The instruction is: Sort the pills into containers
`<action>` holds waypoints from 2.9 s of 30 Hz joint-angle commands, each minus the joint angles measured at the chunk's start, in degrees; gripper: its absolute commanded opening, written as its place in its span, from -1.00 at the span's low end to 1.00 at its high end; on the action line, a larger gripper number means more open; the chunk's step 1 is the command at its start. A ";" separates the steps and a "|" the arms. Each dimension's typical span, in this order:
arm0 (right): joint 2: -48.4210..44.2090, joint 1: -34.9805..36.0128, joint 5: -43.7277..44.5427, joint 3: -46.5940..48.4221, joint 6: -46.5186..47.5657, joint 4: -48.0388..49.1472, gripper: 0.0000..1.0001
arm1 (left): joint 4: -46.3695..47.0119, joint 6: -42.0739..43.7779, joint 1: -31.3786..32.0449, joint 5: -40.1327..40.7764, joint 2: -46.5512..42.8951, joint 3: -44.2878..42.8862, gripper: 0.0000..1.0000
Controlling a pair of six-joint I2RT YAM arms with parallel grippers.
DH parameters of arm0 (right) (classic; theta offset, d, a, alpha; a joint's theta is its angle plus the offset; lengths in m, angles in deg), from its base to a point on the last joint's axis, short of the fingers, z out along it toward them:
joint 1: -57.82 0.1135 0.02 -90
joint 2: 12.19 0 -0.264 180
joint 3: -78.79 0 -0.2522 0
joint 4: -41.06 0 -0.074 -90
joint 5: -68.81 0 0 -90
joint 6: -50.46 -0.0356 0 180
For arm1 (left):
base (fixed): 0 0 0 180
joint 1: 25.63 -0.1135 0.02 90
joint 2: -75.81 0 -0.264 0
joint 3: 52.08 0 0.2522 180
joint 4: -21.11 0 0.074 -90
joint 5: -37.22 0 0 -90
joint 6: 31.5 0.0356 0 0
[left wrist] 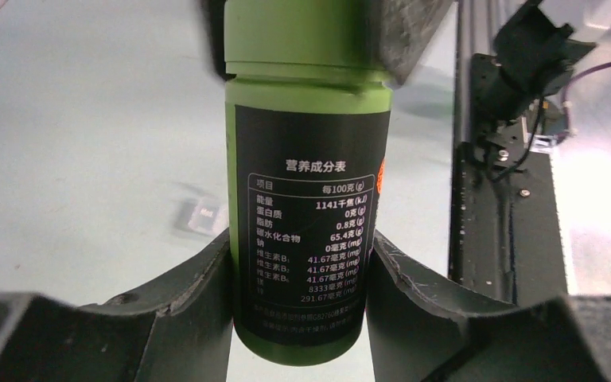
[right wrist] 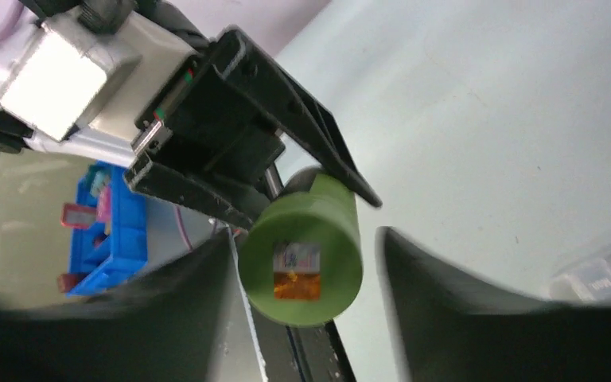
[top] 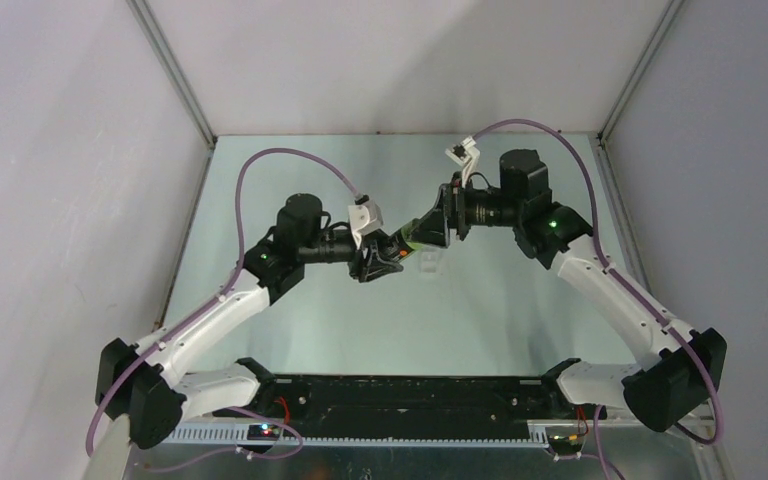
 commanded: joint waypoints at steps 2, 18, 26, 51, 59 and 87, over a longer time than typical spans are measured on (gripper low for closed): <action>-0.73 -1.19 3.38 1.06 -1.33 9.63 0.96 | 0.83 0.36 -0.16 -6.66 -1.59 -2.60 -1.00; -0.80 11.24 47.21 3.22 -35.61 -4.15 0.40 | 7.41 -1.59 -0.18 17.17 -2.84 0.25 -1.00; 1.59 11.86 41.16 3.17 -35.97 0.79 -0.05 | 8.01 -3.46 -0.10 16.91 -2.94 0.51 -1.00; -7.69 6.72 27.57 -7.97 -24.72 17.35 0.99 | 2.42 0.27 -0.14 9.95 -3.65 -2.39 -1.00; -5.22 10.87 43.38 -1.20 -32.27 2.05 0.93 | 1.18 0.40 -0.11 13.98 -2.66 -3.16 -1.00; -5.69 8.28 23.79 -0.48 -10.34 9.53 -0.29 | 0.04 -4.52 -0.14 6.06 -0.32 -5.92 -1.00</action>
